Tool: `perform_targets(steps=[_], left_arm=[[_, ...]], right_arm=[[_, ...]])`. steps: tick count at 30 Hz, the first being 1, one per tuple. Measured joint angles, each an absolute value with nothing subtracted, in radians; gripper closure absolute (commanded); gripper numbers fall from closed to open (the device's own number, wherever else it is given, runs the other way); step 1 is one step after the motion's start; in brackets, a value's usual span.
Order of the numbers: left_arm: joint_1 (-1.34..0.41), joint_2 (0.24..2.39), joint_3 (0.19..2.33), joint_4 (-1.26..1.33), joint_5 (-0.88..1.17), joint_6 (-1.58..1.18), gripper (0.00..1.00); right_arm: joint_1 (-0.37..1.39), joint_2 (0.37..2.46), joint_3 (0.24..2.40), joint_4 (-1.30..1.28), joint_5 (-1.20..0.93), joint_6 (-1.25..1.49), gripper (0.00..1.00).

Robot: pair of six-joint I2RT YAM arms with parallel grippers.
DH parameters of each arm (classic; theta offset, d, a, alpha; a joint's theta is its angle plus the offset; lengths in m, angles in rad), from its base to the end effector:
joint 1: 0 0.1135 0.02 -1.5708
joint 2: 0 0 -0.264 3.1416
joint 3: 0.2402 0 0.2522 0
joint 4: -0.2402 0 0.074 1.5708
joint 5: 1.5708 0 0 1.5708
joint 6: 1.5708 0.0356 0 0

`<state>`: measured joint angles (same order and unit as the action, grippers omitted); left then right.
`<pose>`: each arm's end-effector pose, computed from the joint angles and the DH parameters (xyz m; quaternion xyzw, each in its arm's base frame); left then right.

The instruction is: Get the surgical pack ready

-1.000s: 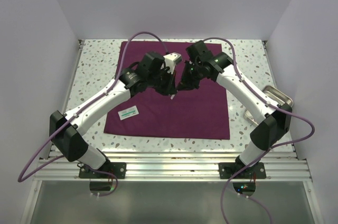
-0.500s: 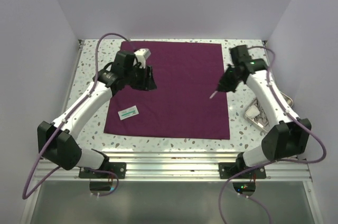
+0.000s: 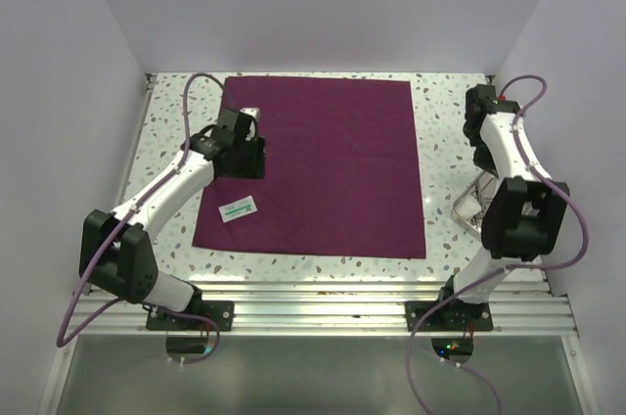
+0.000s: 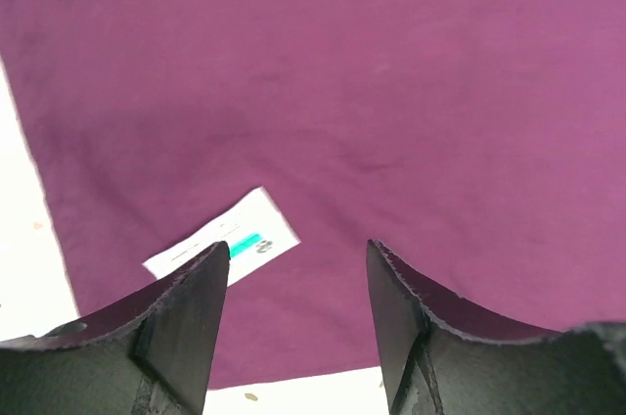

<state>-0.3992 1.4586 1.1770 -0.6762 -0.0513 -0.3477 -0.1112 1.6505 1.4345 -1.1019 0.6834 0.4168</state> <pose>0.2821 -0.1170 0.2758 0.0168 0.9530 -0.0873 0.2898 0.3141 -0.0577 0.2844 0.2847 0.8913 -0.3105 0.1680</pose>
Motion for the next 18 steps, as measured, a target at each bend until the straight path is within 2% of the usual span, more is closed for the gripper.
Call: perform_targets(steps=[3,6,7,9,11,12,16,18], left_arm=[[-0.381,1.469,1.143,-0.68,-0.091,-0.356,0.37],[-0.359,1.478,1.113,-0.683,-0.112,-0.356,0.37],[-0.353,1.479,1.107,-0.684,-0.114,-0.356,0.36],[-0.347,1.48,1.105,-0.685,-0.117,-0.356,0.34],[-0.344,1.481,1.105,-0.685,-0.122,-0.356,0.31],[-0.342,1.481,1.104,-0.684,-0.125,-0.356,0.3],[-0.313,1.484,1.095,-0.683,-0.126,-0.355,0.3],[-0.276,1.497,1.089,-0.682,-0.118,-0.355,0.36]], right_arm=[[-0.113,1.778,1.494,-1.078,0.785,0.377,0.96],[-0.118,1.887,1.541,-1.064,0.838,0.348,0.77],[-0.119,1.916,1.553,-1.06,0.85,0.34,0.63],[-0.119,1.958,1.567,-1.057,0.858,0.331,0.52],[-0.119,1.972,1.569,-1.06,0.854,0.325,0.47],[-0.118,1.972,1.569,-1.06,0.852,0.324,0.4],[-0.103,1.954,1.58,-1.071,0.831,0.327,0.39],[-0.077,1.929,1.605,-1.095,0.791,0.337,0.39]])
